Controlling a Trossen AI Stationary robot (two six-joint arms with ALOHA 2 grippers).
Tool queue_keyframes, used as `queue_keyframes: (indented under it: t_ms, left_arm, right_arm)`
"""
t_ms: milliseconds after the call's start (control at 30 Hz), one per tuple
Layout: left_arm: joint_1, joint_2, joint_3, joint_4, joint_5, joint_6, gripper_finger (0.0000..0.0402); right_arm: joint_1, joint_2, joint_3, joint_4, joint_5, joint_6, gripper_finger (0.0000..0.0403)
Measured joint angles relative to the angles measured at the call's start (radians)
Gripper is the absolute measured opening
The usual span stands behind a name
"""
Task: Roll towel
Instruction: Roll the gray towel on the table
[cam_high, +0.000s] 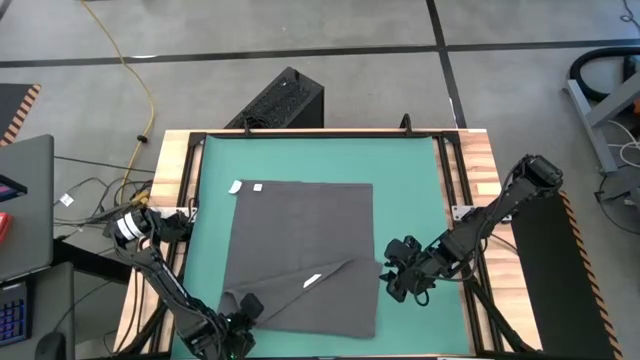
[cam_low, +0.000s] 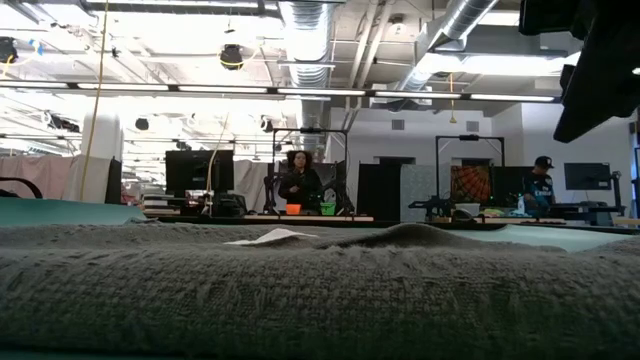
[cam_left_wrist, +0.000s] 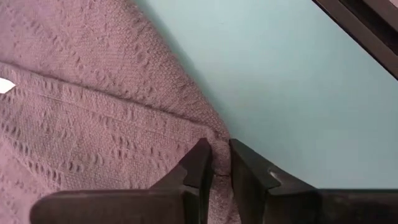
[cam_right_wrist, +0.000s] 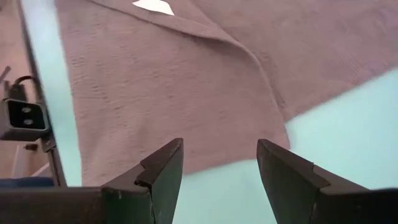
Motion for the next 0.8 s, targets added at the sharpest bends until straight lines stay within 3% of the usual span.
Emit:
queue_keyframes:
  t_ms: [333,600,800]
  left_arm:
    - [0.004,-0.052,0.000,-0.109,-0.079,-0.133,0.0023]
    - [0.022,-0.074,0.000,-0.122,-0.076,-0.223,0.0021]
    - [0.023,-0.074,0.000,-0.086,-0.043,-0.228,0.0021]
  right_arm:
    - [-0.043,0.019,0.000,-0.003,0.002,-0.109,0.0227]
    - [-0.076,0.184,0.000,0.005,-0.027,-0.160,0.0227]
    - [-0.093,0.297,0.000,0.019,-0.036,-0.076,0.0227]
